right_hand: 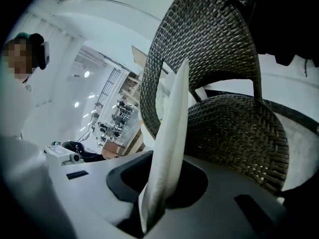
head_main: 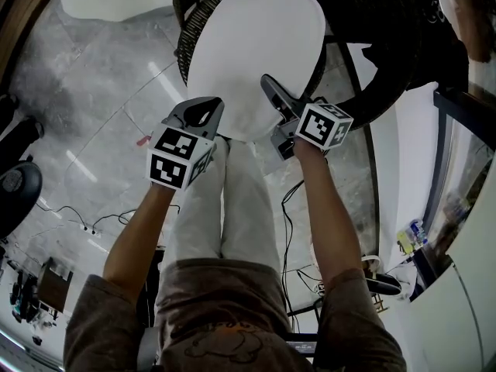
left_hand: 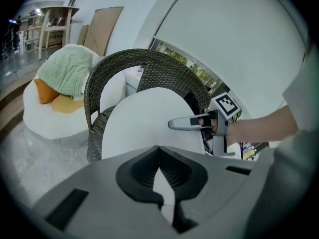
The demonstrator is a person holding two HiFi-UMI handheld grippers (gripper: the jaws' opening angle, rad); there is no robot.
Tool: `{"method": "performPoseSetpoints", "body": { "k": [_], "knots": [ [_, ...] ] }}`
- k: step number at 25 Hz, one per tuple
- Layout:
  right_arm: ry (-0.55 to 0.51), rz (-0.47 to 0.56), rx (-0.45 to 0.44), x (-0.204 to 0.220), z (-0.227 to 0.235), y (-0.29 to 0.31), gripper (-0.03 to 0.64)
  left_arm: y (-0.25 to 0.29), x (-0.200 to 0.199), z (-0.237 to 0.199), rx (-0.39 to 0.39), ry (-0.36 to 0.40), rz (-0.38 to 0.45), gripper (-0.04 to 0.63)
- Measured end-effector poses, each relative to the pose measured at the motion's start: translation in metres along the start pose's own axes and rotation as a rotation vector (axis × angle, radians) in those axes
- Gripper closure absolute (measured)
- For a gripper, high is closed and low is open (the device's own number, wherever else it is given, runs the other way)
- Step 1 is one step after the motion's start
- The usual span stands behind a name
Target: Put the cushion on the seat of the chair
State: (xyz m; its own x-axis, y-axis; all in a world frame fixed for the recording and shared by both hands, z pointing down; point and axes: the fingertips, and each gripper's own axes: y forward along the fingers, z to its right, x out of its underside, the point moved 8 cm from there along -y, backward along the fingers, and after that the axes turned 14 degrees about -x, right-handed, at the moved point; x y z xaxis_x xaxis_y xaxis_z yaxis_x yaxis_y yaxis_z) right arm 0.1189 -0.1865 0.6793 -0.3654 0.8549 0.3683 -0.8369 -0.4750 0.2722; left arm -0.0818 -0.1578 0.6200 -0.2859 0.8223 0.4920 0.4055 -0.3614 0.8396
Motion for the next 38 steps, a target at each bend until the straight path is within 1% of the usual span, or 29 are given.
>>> {"method": "performPoseSetpoints", "body": {
  "k": [8, 18, 25, 30, 34, 38],
  "knots": [
    [0.009, -0.032, 0.061, 0.003, 0.021, -0.003, 0.537, 0.005, 0.007, 0.004, 0.027, -0.002, -0.026, 0.589],
    [-0.009, -0.092, 0.131, 0.002, 0.045, -0.004, 0.535, 0.014, 0.0, 0.015, 0.063, 0.012, -0.026, 0.589],
    [-0.019, -0.138, 0.226, 0.005, 0.061, -0.002, 0.528, 0.021, 0.003, 0.014, 0.061, 0.005, -0.04, 0.589],
    [-0.025, -0.155, 0.337, 0.008, 0.071, -0.004, 0.469, 0.023, 0.005, 0.014, 0.062, -0.001, -0.044, 0.589],
    [-0.031, -0.159, 0.389, 0.009, 0.077, -0.005, 0.432, 0.024, 0.007, 0.013, 0.063, -0.003, -0.049, 0.589],
    [-0.064, -0.167, 0.462, 0.01, 0.08, -0.009, 0.366, 0.025, 0.01, 0.013, 0.066, -0.008, -0.058, 0.589]
  ]
}}
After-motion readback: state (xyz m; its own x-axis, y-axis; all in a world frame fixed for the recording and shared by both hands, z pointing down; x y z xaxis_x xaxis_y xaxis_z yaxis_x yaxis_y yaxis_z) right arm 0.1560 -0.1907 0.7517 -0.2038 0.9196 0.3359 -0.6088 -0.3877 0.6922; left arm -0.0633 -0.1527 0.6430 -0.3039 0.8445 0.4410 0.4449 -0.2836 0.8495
